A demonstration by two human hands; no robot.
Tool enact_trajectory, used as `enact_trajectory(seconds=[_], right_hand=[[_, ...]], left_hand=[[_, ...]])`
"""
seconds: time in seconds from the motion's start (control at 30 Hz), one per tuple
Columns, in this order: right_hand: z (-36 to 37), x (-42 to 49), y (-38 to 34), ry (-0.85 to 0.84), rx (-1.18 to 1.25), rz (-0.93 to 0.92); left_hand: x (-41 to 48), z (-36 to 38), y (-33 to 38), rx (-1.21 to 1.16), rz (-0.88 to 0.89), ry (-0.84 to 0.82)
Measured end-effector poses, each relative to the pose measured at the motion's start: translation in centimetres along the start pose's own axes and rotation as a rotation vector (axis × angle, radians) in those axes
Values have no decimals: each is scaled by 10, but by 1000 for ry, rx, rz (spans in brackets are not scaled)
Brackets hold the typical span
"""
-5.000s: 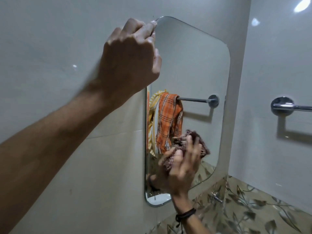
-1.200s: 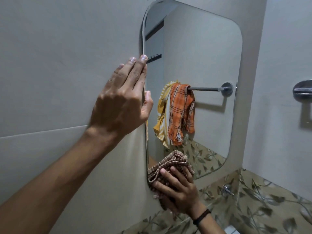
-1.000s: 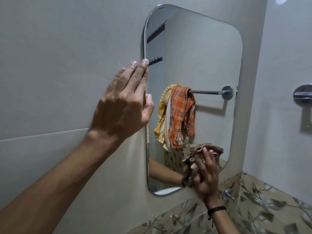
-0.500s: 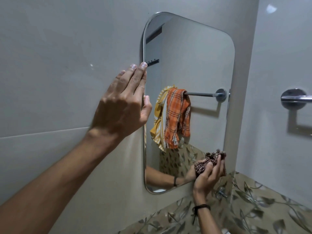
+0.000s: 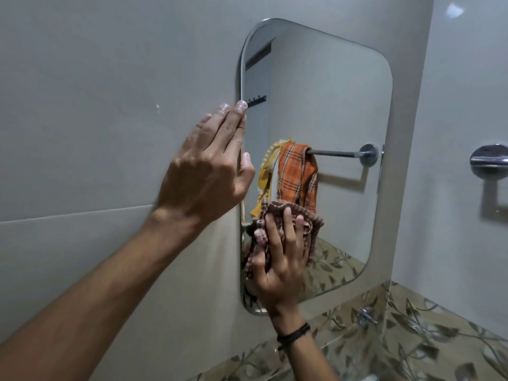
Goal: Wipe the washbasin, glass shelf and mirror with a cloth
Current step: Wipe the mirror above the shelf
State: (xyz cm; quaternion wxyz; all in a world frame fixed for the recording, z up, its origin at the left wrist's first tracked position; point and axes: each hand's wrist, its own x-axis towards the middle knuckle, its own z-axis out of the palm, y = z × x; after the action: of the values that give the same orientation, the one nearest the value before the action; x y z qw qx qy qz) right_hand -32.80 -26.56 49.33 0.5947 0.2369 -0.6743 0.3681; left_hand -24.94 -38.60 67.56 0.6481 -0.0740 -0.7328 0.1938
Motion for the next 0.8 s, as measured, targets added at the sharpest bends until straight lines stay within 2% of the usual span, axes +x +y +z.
enact_trajectory(seconds=[0.27, 0.43, 0.6, 0.8], right_hand=[[-3, 104, -32, 22, -87, -51], [-2, 49, -28, 10, -97, -102], [-4, -2, -11, -98, -63, -176], [-8, 96, -14, 4, -16, -236]], left_hand=[[2, -2, -1, -81, -13, 16], [3, -5, -2, -111, -26, 17], [4, -4, -1, -115, -29, 19], [2, -2, 0, -114, -23, 32]])
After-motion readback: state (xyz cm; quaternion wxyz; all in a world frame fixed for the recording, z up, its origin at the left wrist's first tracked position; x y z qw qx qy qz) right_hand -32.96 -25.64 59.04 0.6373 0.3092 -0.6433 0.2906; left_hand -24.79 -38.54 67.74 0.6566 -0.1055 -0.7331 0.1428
